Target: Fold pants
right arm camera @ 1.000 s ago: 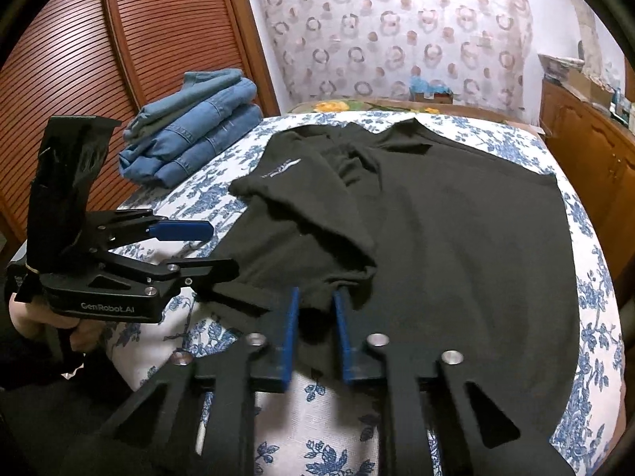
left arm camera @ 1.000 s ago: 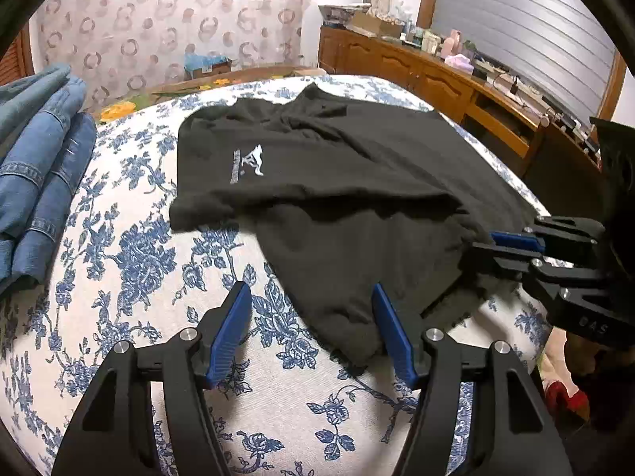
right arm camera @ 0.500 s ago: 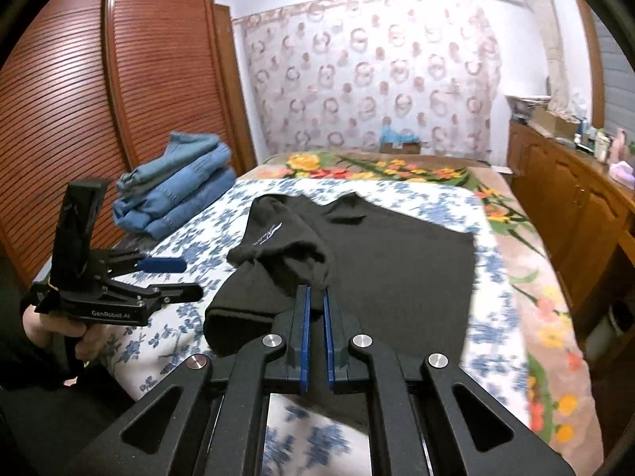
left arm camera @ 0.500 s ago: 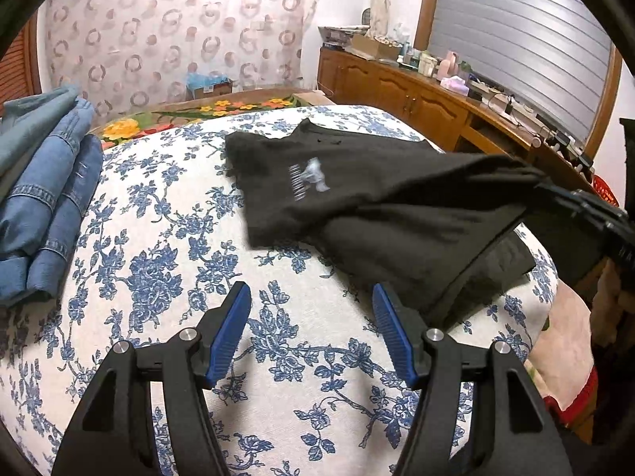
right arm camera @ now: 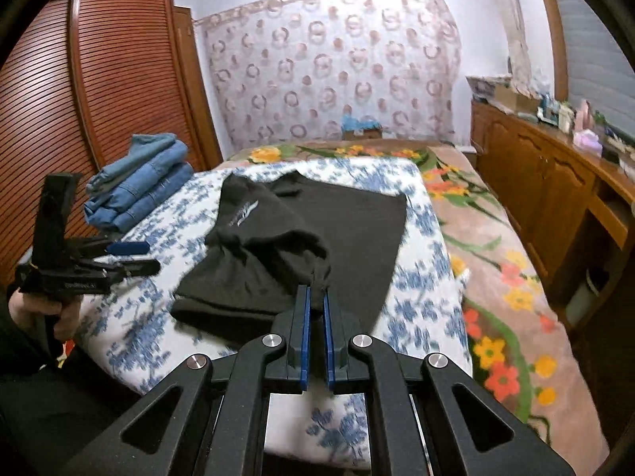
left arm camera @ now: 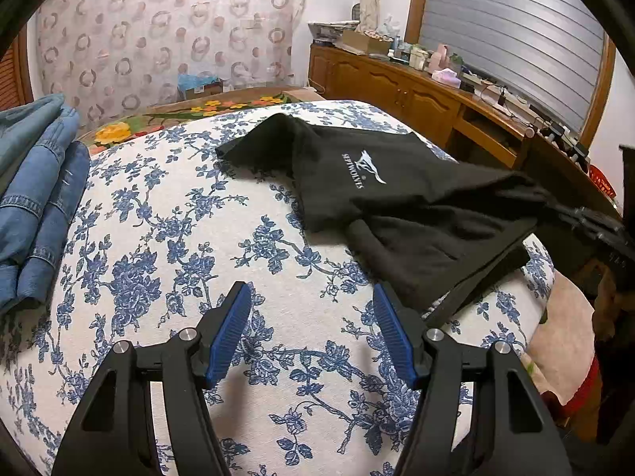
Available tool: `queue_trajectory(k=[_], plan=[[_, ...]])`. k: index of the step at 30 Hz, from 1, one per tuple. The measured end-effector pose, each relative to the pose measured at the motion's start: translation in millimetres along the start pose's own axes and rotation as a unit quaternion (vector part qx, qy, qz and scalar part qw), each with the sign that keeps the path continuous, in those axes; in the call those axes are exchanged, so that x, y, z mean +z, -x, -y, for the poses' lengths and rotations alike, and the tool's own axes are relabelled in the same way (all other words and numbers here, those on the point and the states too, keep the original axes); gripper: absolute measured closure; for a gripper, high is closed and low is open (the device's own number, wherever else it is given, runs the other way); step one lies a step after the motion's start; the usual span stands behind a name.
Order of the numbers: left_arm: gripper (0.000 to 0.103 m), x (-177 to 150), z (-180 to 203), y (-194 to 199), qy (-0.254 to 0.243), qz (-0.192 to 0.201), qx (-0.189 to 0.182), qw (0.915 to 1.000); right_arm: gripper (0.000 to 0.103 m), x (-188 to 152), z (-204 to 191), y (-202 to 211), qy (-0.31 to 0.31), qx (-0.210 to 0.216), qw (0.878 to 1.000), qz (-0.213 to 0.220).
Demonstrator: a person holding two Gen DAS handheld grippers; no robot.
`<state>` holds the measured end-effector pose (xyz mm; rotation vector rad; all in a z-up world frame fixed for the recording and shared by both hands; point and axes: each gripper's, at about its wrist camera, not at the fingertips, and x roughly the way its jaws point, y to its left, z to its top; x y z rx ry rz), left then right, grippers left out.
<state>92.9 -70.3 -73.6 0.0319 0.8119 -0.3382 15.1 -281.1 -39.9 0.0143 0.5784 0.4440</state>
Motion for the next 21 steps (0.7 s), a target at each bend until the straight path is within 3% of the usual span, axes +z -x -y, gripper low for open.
queue_trajectory(k=[9, 11, 15, 17, 21], plan=[[0.038, 2, 10, -4, -0.012, -0.004, -0.004, 0.9999, 0.097, -17, 10, -12, -0.023, -0.006, 0.999, -0.043], [0.038, 1, 11, -5, -0.013, -0.006, -0.004, 0.9999, 0.087, -14, 10, -8, -0.025, -0.008, 0.999, -0.041], [0.038, 2, 10, -6, -0.011, -0.006, -0.002, 0.9999, 0.085, -6, 14, -1, -0.024, -0.014, 0.999, -0.032], [0.038, 3, 8, -5, -0.01, -0.004, 0.0, 0.9999, 0.075, -4, 15, 3, -0.02, -0.017, 0.999, -0.024], [0.038, 7, 3, -1, -0.005, 0.004, 0.005, 1.0, 0.07, 5, 9, 2, -0.007, -0.016, 1.0, -0.015]])
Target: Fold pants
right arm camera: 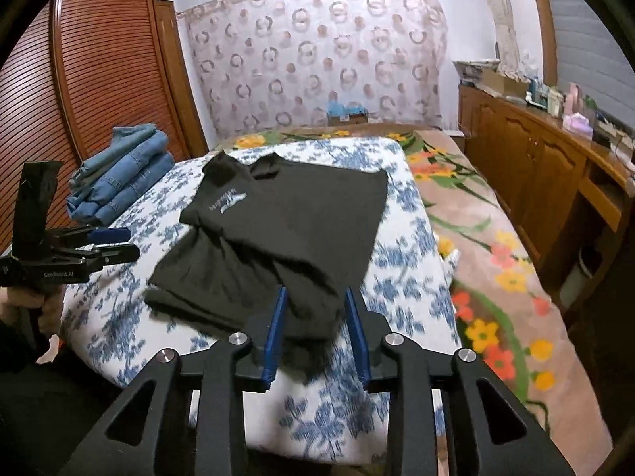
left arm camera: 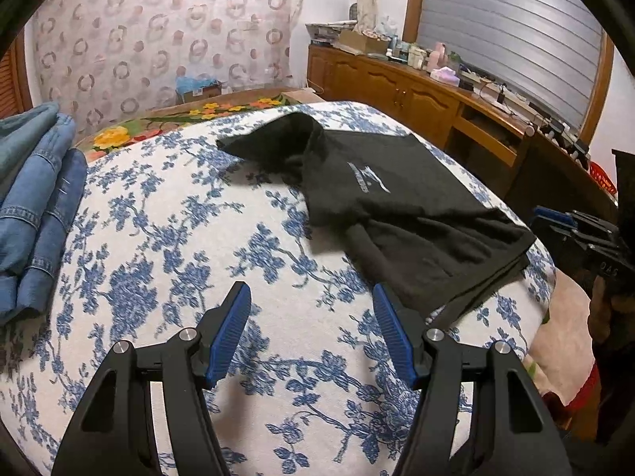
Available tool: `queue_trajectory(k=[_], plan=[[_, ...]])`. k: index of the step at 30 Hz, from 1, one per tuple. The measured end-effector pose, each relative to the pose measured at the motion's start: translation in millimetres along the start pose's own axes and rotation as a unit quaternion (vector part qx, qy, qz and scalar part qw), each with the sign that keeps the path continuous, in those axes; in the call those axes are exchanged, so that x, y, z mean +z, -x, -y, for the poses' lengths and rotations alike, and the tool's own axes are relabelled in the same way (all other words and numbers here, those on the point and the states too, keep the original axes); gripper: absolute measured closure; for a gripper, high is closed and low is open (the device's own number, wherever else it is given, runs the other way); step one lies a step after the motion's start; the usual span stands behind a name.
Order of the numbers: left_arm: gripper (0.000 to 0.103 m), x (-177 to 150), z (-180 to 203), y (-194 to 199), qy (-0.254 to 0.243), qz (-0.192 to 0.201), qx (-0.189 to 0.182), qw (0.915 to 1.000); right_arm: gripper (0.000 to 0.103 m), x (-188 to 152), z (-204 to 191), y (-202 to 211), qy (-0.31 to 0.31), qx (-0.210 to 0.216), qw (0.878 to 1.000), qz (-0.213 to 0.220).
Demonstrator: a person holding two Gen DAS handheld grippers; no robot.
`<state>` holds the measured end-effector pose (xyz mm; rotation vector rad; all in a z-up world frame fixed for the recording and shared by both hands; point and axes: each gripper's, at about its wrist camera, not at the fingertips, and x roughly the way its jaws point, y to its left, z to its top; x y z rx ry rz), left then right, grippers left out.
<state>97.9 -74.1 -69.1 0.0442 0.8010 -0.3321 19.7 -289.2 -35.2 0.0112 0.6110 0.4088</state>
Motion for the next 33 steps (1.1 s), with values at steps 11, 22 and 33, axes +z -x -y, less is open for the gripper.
queue_trajectory(k=[11, 22, 33], plan=[[0.038, 13, -18, 20, 0.004, 0.028, 0.021, 0.9994, 0.067, 38, -40, -48, 0.053, 0.051, 0.997, 0.002], [0.038, 15, -33, 29, 0.013, 0.038, 0.036, 0.9986, 0.055, 64, -71, -116, 0.105, 0.065, 0.991, -0.045], [0.038, 9, -44, 26, 0.026, 0.032, 0.04, 0.9983, 0.055, 79, -98, -145, 0.166, 0.025, 0.982, -0.082]])
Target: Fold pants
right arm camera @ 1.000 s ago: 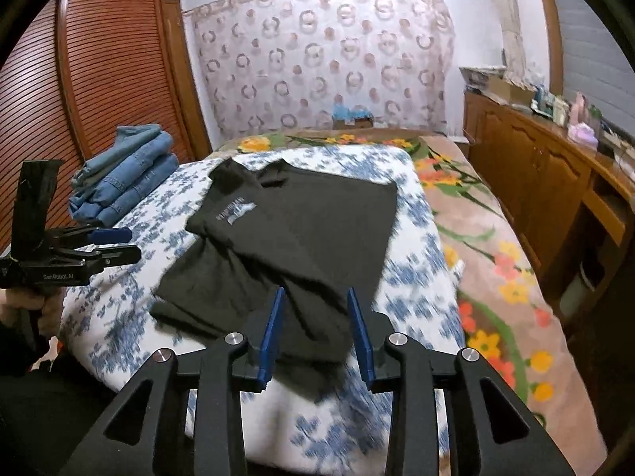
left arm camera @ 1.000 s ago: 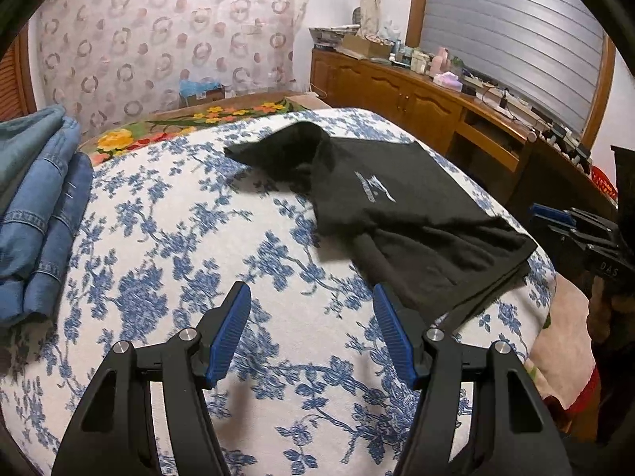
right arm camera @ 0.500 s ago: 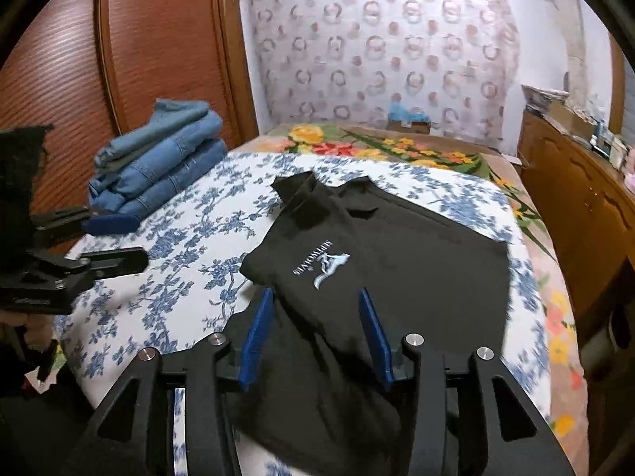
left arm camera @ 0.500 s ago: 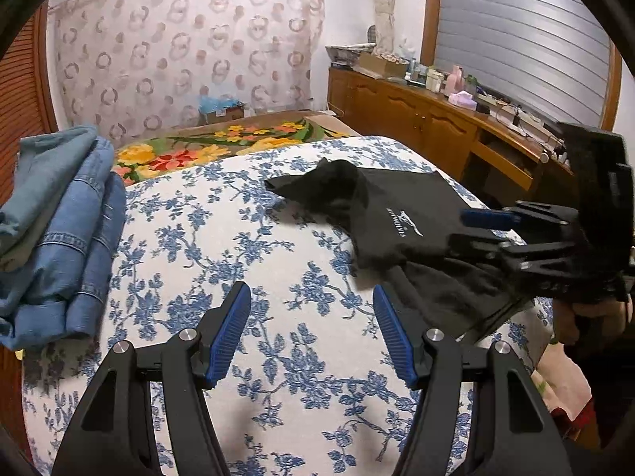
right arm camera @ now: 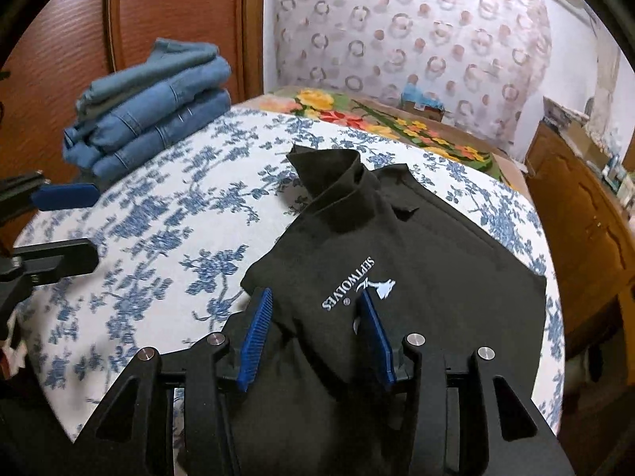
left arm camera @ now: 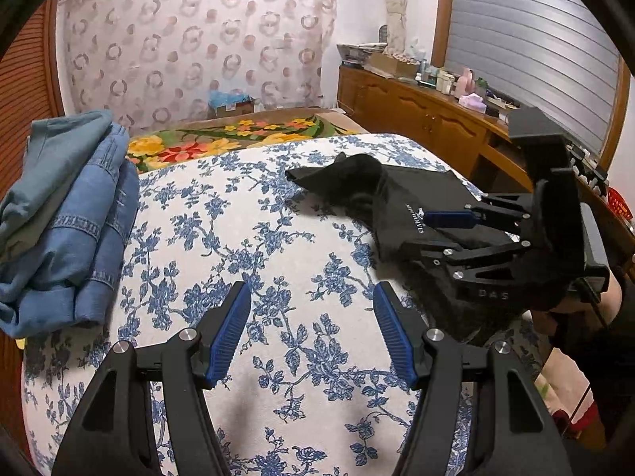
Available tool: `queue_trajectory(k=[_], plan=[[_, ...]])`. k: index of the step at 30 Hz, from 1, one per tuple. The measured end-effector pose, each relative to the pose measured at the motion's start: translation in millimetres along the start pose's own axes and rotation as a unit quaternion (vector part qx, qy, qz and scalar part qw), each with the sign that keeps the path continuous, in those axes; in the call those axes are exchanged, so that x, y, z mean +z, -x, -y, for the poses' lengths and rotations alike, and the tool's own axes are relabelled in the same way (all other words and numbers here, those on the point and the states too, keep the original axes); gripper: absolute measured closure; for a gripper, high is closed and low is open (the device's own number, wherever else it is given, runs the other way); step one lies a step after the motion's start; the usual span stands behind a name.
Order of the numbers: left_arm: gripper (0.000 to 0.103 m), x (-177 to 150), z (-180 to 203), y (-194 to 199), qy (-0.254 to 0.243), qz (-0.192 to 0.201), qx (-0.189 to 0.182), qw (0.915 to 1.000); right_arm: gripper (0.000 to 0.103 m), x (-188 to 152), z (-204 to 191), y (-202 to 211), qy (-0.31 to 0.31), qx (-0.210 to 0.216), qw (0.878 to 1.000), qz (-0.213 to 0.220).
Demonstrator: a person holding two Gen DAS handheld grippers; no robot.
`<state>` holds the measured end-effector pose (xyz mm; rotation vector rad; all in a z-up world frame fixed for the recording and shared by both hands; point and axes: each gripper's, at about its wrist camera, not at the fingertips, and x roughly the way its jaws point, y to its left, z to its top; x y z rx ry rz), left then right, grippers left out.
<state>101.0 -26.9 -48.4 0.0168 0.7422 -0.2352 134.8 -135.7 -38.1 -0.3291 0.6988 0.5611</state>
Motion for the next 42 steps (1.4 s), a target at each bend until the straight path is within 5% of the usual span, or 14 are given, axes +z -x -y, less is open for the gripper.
queue_trajectory(k=[18, 30, 36, 38, 42], plan=[[0.038, -8, -9, -5, 0.014, -0.008, 0.002, 0.9999, 0.051, 8, -24, -7, 0.057, -0.022, 0.998, -0.002], [0.038, -4, -10, -8, 0.011, -0.006, -0.01, 0.9999, 0.051, 10, -28, -17, 0.104, 0.033, 0.994, -0.014], [0.038, -1, -8, -14, 0.004, -0.011, -0.014, 0.9998, 0.072, 10, -20, -30, 0.114, 0.04, 0.992, -0.03], [0.038, 1, -8, -17, 0.004, -0.014, -0.015, 0.9998, 0.088, 11, -15, -29, 0.108, 0.044, 0.993, -0.03], [0.038, 7, -4, -23, -0.002, -0.017, -0.018, 0.9997, 0.096, 17, -4, -25, 0.088, 0.061, 0.994, -0.025]])
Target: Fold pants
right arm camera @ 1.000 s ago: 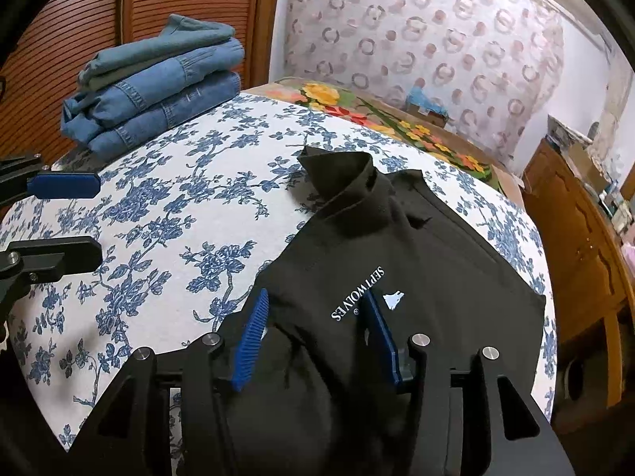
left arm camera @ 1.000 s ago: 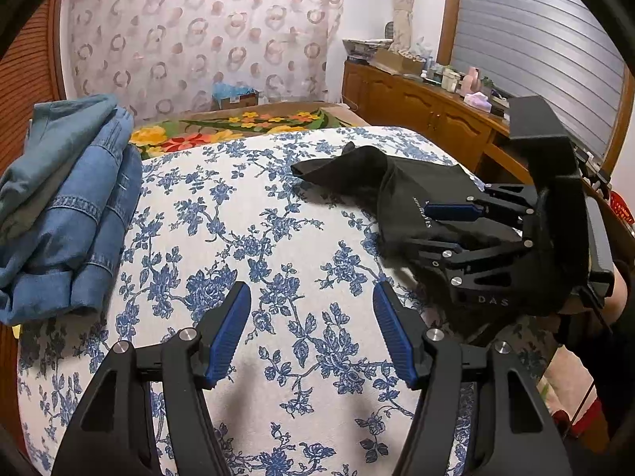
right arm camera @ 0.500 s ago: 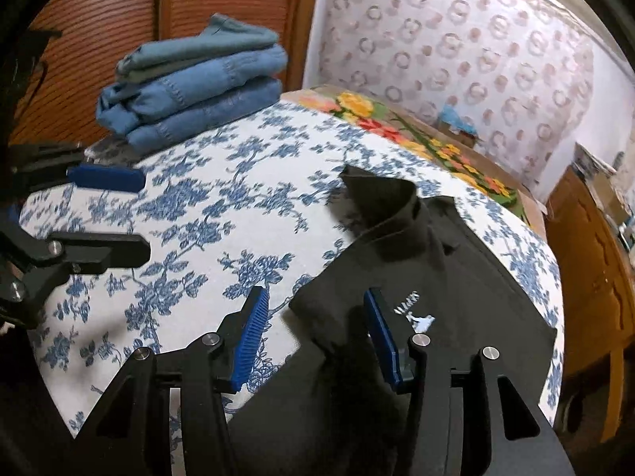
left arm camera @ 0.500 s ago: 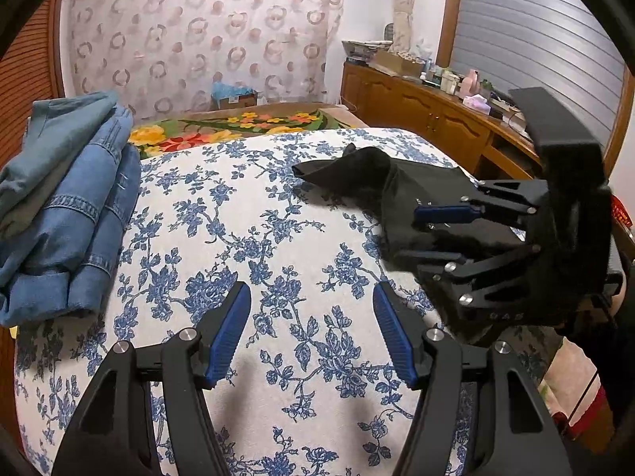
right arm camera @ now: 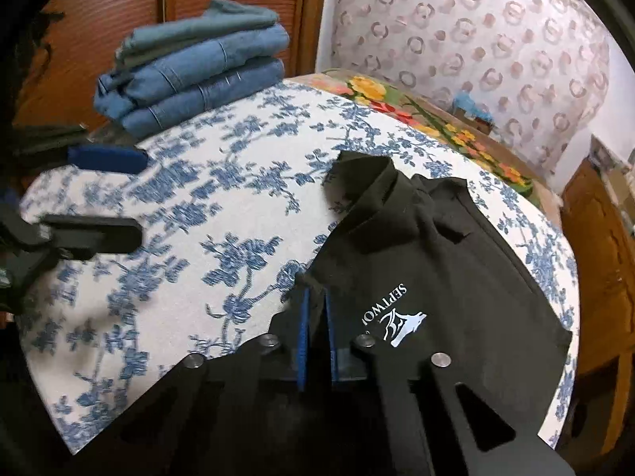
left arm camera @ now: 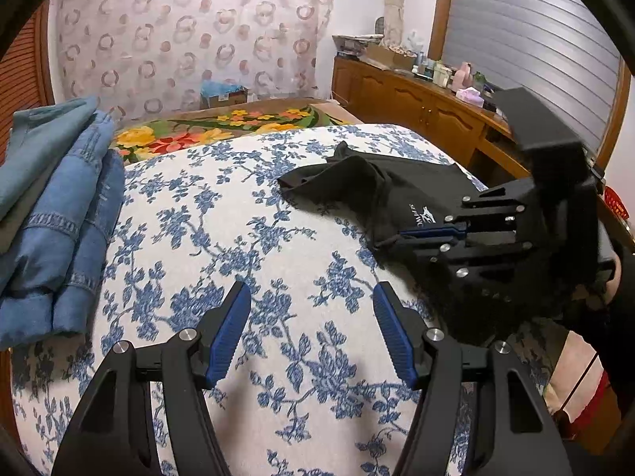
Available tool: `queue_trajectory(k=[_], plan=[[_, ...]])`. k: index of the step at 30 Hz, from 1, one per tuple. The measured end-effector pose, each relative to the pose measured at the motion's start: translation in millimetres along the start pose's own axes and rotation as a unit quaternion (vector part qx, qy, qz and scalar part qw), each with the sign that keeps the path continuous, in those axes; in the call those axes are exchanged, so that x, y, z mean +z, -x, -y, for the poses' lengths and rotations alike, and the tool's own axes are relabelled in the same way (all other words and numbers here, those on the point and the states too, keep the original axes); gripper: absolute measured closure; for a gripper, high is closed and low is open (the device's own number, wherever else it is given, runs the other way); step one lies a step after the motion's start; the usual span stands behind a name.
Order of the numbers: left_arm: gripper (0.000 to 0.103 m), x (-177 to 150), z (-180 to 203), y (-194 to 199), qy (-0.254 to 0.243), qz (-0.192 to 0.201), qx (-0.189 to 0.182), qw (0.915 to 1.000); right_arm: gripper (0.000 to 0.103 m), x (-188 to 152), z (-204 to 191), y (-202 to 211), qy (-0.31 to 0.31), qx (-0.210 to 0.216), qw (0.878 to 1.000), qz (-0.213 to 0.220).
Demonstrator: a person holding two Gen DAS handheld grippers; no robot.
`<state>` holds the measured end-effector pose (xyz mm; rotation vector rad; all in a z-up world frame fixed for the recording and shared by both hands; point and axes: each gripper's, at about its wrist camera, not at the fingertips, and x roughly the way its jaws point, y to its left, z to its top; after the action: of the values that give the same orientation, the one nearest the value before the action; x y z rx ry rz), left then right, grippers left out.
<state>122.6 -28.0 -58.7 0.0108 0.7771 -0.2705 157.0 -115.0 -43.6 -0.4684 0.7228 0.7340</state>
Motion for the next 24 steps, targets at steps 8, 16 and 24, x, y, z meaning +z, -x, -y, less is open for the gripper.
queue_trajectory(k=[8, 16, 24], plan=[[0.038, 20, 14, -21, -0.023, -0.01, -0.014, 0.9996, 0.096, 2, 32, 35, -0.047, 0.017, 0.997, 0.052], [0.038, 41, 25, -52, -0.038, -0.027, -0.028, 0.9985, 0.096, -7, 75, 51, -0.084, -0.003, 0.994, 0.075], [0.038, 63, 30, -82, -0.051, -0.047, -0.028, 0.9972, 0.096, -16, 108, 59, -0.113, -0.028, 0.989, 0.094]])
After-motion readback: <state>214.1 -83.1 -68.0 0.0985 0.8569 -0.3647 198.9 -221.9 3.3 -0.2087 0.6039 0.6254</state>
